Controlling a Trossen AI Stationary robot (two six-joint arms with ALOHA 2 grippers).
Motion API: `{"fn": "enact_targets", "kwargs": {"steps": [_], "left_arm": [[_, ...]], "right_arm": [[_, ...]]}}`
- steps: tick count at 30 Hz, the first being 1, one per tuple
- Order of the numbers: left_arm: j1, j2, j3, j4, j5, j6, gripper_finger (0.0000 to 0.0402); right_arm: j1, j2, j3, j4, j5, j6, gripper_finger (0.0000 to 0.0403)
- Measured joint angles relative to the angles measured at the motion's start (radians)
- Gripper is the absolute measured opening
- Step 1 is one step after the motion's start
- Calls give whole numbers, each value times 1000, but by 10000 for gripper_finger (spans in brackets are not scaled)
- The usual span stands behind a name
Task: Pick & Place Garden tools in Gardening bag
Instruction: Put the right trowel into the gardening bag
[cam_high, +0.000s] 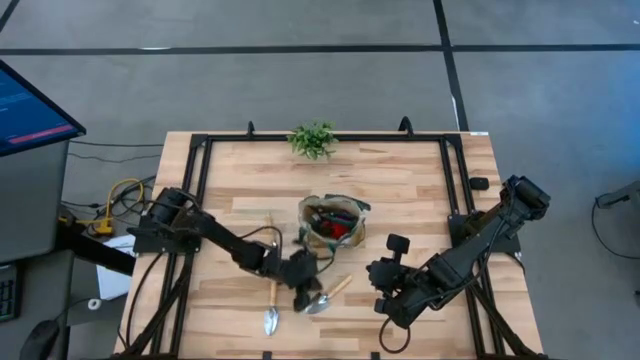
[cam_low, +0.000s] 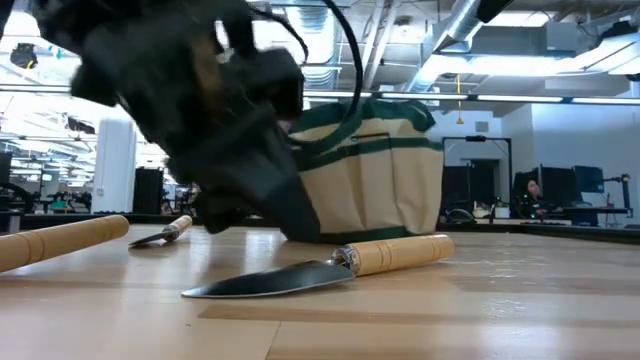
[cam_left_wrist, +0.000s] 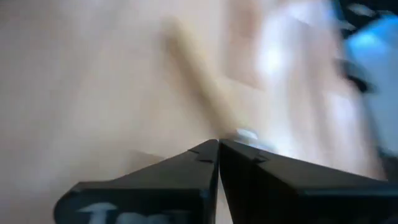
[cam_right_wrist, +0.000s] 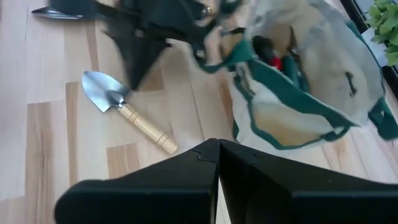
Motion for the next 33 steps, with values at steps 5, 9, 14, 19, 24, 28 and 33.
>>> {"fn": "enact_targets", "kwargs": {"steps": [5, 9, 14, 19, 24, 28, 33], "left_arm": [[-60, -36, 0, -13, 47, -5, 1], [-64, -107, -1, -52, -12, 57, 1], [-42, -229, 0, -150, -175, 182, 1], [-7, -341, -1, -260, -247, 249, 1], [0, -417, -1, -278, -248, 318, 1], [-8, -483, -1, -288, -250, 378, 1], [-47, -548, 0, -391, -141, 332, 1]], "right_arm": [[0, 0, 0, 0, 0, 0, 0], [-1, 0, 0, 2, 0, -1, 0], [-1, 0, 0, 5, 0, 0, 0], [-1, 0, 0, 5, 1, 0, 0], [0, 0, 0, 5, 1, 0, 0], [0, 0, 0, 4, 1, 0, 0], [0, 0, 0, 3, 1, 0, 0]]}}
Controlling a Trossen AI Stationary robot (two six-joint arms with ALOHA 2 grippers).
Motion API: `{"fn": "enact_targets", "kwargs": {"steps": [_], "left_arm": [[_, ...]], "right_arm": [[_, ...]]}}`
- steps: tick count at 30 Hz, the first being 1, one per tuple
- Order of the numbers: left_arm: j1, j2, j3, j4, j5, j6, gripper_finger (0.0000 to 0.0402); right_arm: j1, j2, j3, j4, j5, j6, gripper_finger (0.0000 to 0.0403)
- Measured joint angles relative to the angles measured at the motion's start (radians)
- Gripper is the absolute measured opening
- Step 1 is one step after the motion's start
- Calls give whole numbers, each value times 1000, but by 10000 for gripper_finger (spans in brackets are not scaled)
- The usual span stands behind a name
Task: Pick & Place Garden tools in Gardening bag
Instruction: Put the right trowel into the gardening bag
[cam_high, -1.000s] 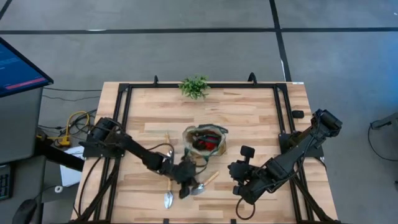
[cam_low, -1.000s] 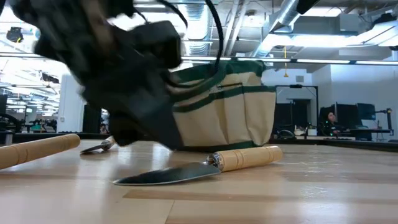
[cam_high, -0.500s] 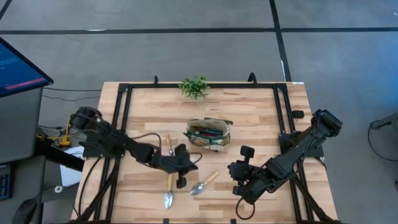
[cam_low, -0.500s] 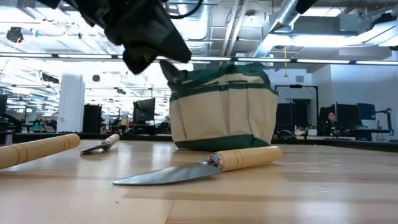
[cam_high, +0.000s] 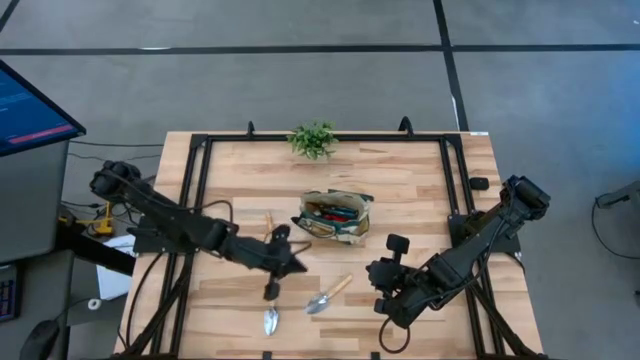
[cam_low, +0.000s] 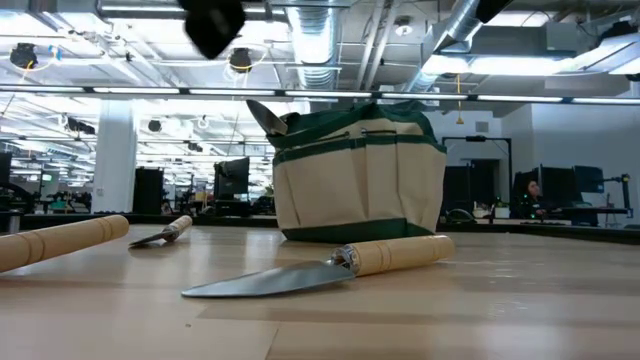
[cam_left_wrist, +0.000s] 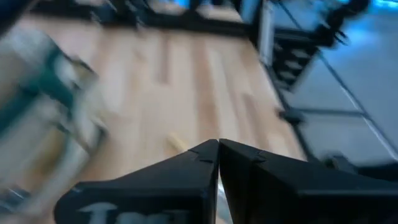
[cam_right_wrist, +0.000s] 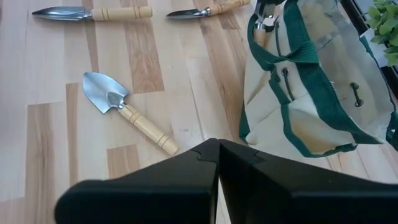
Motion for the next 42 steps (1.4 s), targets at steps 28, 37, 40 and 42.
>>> {"fn": "enact_targets", "kwargs": {"steps": [28, 37, 40, 42], "left_arm": [[-221, 496, 48, 243, -185, -351, 1], [-192, 529, 84, 264, -157, -371, 1], [-178, 556, 85, 274, -130, -412, 1], [-170, 576, 83, 272, -117, -421, 1]], "right_arm": [[-8, 46, -5, 102, -26, -19, 0], [-22, 118, -6, 104, -27, -28, 0], [-19, 114, -5, 112, -25, -29, 0], [-19, 114, -5, 110, -25, -29, 0]]}}
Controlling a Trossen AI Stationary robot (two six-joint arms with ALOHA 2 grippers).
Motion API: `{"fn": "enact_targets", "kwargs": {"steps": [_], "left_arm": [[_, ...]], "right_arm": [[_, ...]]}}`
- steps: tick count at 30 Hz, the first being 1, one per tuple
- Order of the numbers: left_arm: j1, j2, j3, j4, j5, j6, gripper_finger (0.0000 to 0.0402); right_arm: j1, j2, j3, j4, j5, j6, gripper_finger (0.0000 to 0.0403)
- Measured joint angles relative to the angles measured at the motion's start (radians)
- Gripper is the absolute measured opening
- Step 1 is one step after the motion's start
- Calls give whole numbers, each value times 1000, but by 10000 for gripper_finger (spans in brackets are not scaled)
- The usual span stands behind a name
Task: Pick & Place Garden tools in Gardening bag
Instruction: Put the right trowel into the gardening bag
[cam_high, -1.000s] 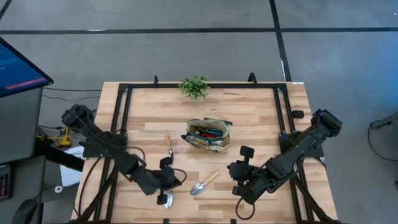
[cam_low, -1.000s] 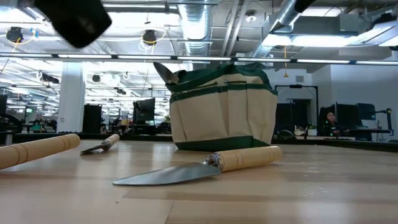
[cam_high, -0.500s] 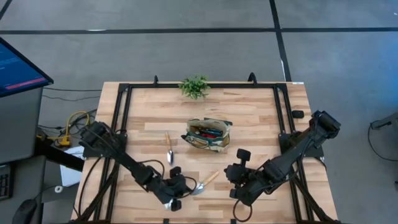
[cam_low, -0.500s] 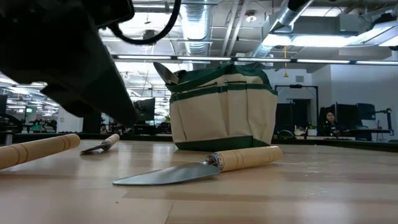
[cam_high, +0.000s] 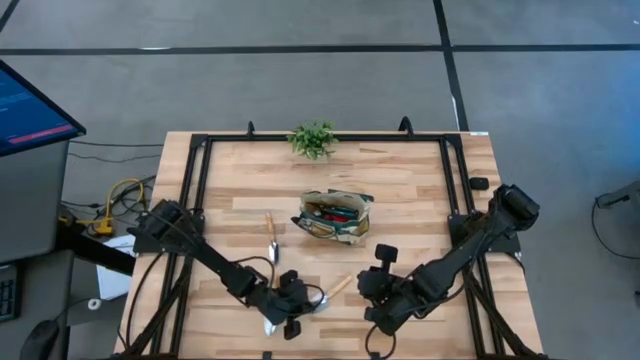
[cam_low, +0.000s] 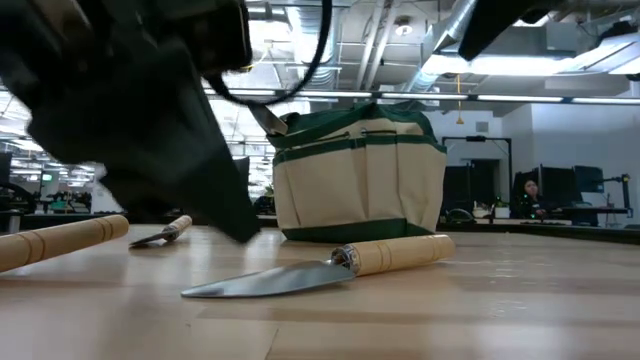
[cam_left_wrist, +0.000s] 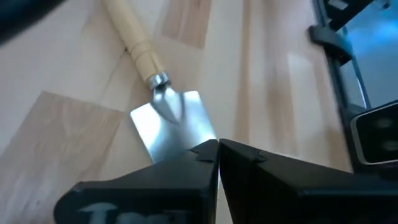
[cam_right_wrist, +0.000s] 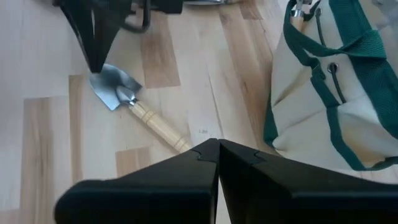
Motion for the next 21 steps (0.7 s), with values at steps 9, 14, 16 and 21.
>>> {"fn": "enact_targets", "kwargs": {"steps": [9, 14, 16, 21], "left_arm": [[40, 73, 1, 115, 57, -1, 1], [66, 80, 2, 121, 53, 3, 1], [86, 80, 2, 120, 52, 31, 1], [135, 81, 2, 116, 47, 82, 1]], "right_arm": [[-2, -3, 0, -2, 2, 0, 0], [-2, -3, 0, -2, 9, 0, 0], [-2, -3, 0, -3, 3, -1, 0], [-2, -1, 0, 5, -112, -102, 0]]}}
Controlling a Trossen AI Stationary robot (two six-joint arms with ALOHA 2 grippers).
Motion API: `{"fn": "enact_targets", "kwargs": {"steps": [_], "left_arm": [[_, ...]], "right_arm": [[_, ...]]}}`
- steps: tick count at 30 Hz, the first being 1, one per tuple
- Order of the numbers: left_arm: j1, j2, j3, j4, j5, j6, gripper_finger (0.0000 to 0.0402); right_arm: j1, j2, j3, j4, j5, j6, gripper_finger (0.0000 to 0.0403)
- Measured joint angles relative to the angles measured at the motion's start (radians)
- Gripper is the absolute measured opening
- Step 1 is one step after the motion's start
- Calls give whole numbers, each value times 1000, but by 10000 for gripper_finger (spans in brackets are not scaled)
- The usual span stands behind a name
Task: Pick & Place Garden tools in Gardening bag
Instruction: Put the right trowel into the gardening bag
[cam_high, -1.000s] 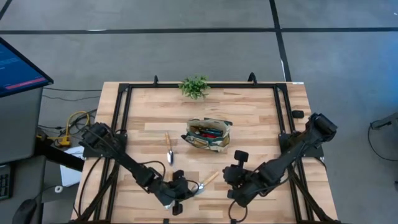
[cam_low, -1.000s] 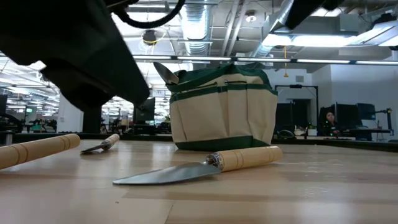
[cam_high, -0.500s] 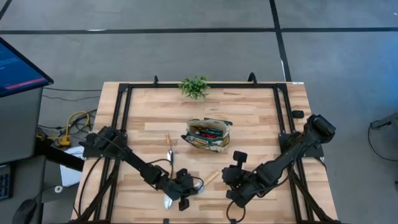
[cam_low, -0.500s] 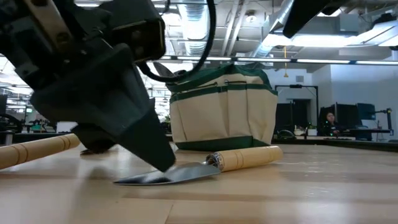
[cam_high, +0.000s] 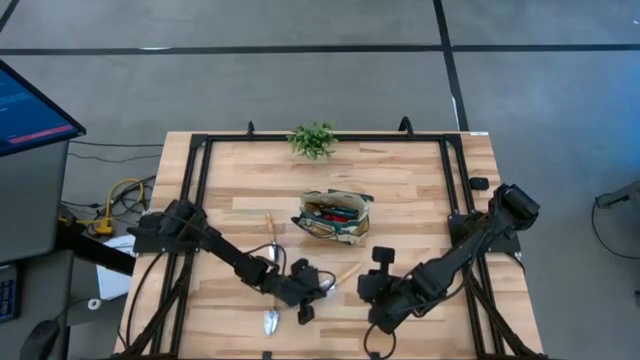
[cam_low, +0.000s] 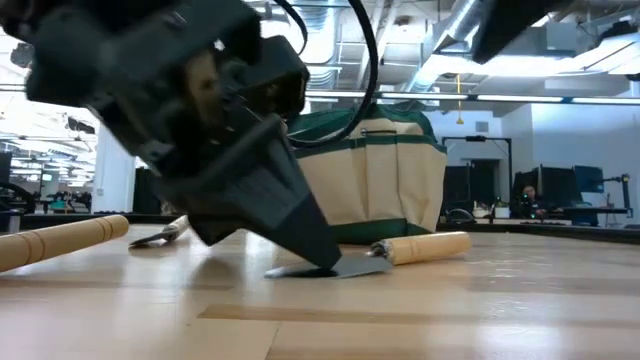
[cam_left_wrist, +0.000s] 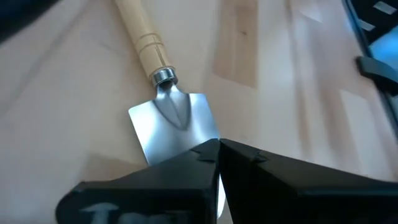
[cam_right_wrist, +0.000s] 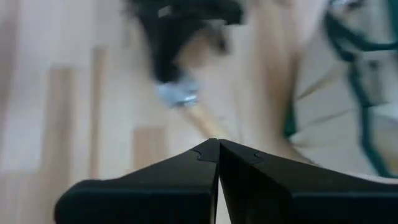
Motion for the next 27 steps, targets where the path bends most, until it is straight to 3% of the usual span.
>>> {"fn": "enact_targets", "kwargs": {"steps": [5, 8, 17, 27], "left_arm": [[25, 0, 0, -3, 0, 28, 1], [33, 0, -4, -2, -10, 28, 1], [32, -8, -7, -45, -159, 72, 1], [6, -138, -8, -60, -171, 204, 1]], "right_arm": [[-6, 1, 0, 68, -130, -99, 0], [-6, 1, 0, 107, -151, -134, 0], [-30, 1, 0, 98, -254, -135, 0], [-37, 1, 0, 89, -256, -161, 0]]}}
